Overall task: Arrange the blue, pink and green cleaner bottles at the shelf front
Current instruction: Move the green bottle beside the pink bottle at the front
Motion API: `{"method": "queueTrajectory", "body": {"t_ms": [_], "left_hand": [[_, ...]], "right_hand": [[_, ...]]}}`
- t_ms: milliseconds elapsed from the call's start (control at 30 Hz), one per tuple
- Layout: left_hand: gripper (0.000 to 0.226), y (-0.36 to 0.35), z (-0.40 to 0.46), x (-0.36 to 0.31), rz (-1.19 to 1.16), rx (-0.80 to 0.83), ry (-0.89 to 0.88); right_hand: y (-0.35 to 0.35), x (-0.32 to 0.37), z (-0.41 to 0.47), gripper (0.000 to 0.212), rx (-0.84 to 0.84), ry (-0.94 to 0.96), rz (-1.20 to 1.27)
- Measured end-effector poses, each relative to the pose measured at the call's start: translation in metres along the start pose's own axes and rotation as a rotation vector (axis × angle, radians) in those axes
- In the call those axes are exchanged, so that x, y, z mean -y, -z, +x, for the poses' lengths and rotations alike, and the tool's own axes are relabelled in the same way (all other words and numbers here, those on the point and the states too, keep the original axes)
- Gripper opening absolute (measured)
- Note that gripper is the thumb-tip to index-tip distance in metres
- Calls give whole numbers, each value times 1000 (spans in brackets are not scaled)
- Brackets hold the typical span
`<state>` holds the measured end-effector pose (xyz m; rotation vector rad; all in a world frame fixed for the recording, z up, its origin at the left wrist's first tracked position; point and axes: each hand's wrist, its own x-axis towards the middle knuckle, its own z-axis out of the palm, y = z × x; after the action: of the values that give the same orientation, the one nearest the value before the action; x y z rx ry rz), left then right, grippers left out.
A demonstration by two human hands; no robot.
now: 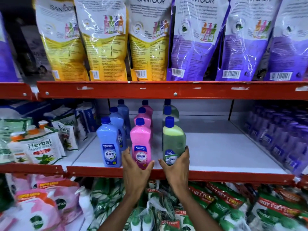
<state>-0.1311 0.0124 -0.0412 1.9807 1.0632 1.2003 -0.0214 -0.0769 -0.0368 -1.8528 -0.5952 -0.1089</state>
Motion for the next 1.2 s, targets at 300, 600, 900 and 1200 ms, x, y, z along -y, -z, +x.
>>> {"method": "queueTrajectory", "body": {"t_ms": [300,600,900,1200], "left_hand": [[87,-6,11,13,-32,-14,-20],[88,17,-1,39,-113,-103,-133],[110,54,50,63,-22,-168,-26],[97,60,63,78,-108,-118,-40]], "right_hand": [[-7,-6,8,93,-37,29,-32],[-4,5,-27,101,-298,245,103],[-89,49,-54,108,-18,142,-10],[-107,51,-36,90,-32,19,-33]]}}
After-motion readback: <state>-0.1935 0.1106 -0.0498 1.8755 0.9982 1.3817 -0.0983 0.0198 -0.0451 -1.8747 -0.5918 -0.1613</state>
